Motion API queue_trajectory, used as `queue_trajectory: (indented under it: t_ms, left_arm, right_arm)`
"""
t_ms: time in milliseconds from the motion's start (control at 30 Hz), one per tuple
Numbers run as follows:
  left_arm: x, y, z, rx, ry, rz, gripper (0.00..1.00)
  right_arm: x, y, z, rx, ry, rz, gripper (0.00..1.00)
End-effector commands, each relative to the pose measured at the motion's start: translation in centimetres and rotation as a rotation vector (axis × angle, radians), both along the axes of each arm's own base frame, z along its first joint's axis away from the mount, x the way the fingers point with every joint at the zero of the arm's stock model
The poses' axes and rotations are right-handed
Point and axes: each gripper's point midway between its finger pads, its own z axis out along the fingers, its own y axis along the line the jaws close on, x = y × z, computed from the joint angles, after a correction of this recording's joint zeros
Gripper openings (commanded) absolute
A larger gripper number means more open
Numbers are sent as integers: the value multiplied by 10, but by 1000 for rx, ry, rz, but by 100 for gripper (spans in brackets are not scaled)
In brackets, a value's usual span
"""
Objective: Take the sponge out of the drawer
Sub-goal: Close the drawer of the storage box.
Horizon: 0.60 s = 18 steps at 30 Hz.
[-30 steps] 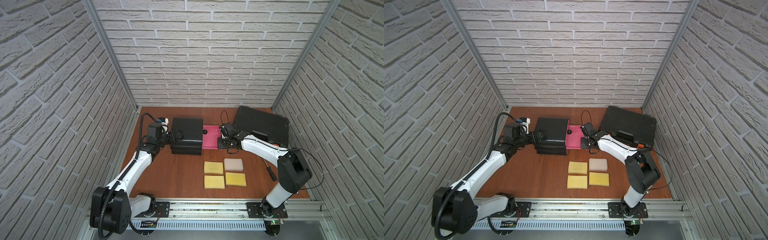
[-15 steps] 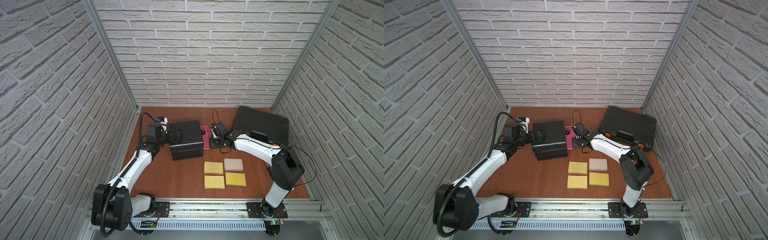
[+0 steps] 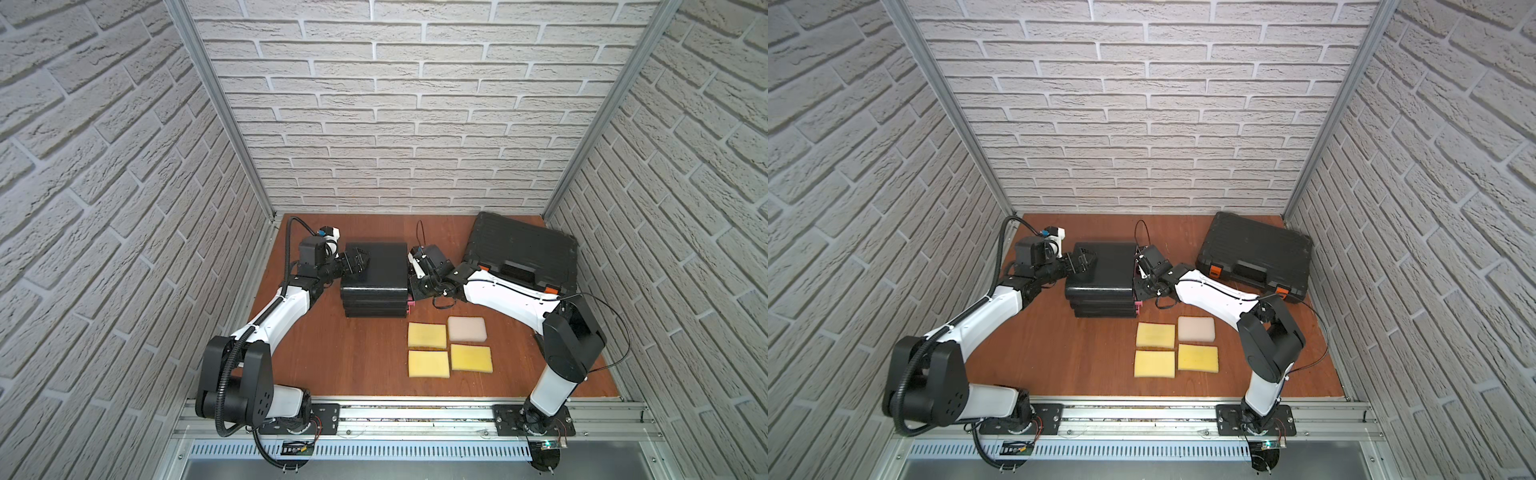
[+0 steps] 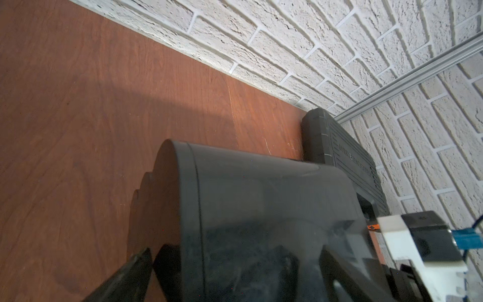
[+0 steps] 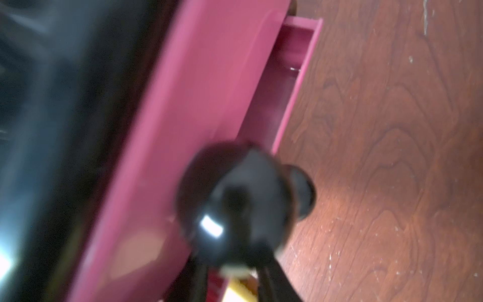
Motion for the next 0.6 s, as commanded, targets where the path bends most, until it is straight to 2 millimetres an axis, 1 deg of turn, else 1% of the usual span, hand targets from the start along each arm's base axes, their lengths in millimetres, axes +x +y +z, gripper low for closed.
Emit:
queue_trajectory:
  t_ms: [0, 200, 367, 467, 567]
  left_arm:
    - [-1, -14, 13, -47, -30, -63, 98]
    - [-1, -6, 15, -50, -31, -28, 98]
    - [-3, -3, 14, -52, -28, -13, 98]
    - [-5, -2, 12, -48, -21, -7, 98]
    - [-7, 0, 10, -44, -18, 0, 98]
  right_arm:
    - [1, 6, 32, 37, -106, 22, 39]
    - [-2, -21, 44, -24, -175, -39, 47]
    - [-9, -29, 50, -9, -193, -46, 48]
    - [-13, -42, 46, -47, -190, -81, 49]
    - [-16, -55, 34, -86, -175, -113, 50]
